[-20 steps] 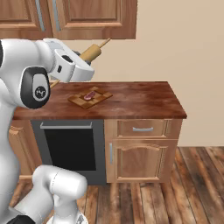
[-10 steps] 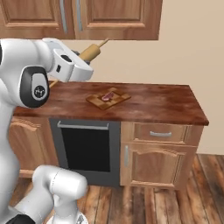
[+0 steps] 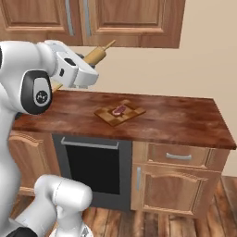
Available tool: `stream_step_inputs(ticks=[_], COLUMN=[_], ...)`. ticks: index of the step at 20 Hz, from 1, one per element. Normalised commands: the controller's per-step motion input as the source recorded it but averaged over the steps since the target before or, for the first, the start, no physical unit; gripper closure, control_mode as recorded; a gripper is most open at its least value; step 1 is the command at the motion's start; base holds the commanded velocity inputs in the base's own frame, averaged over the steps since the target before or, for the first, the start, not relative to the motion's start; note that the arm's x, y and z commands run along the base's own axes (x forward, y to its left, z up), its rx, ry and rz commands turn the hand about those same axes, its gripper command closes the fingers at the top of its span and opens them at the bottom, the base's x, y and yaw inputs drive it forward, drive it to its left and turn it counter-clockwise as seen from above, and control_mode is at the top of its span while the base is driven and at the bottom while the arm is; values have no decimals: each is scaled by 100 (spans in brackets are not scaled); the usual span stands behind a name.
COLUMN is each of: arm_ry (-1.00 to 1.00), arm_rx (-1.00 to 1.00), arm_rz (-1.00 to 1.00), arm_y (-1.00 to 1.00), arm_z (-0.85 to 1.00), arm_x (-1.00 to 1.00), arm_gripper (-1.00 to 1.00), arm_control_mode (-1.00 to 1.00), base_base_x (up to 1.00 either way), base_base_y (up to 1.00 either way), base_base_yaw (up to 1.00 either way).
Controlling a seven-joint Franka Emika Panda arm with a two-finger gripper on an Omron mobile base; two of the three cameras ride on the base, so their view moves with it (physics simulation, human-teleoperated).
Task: Open the cabinet, retrieve the rolling pin, and place it next to the meat on the cutting board to prepare for tenderizing.
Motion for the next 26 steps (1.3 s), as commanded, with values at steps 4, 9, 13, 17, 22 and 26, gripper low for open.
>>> stream_step_inputs(ticks=[4, 9, 13, 17, 22, 26], arm_ry=[0, 0, 0, 0, 0, 0], arm_rx=[0, 0, 0, 0, 0, 0], arm_rz=[0, 0, 0, 0, 0, 0], arm_y=[0, 0, 0, 0, 0, 0], arm_z=[0, 0, 0, 0, 0, 0], arm_x=[0, 0, 0, 0, 0, 0], arm_gripper=[100, 100, 100, 100, 100, 100], arm_control_mode=[100, 100, 100, 100, 100, 100], base_base_x=[65, 49, 30, 36, 49, 40], base_base_y=[0, -7, -24, -32, -37, -36], base_base_yaw=[10, 8, 4, 2, 0, 0])
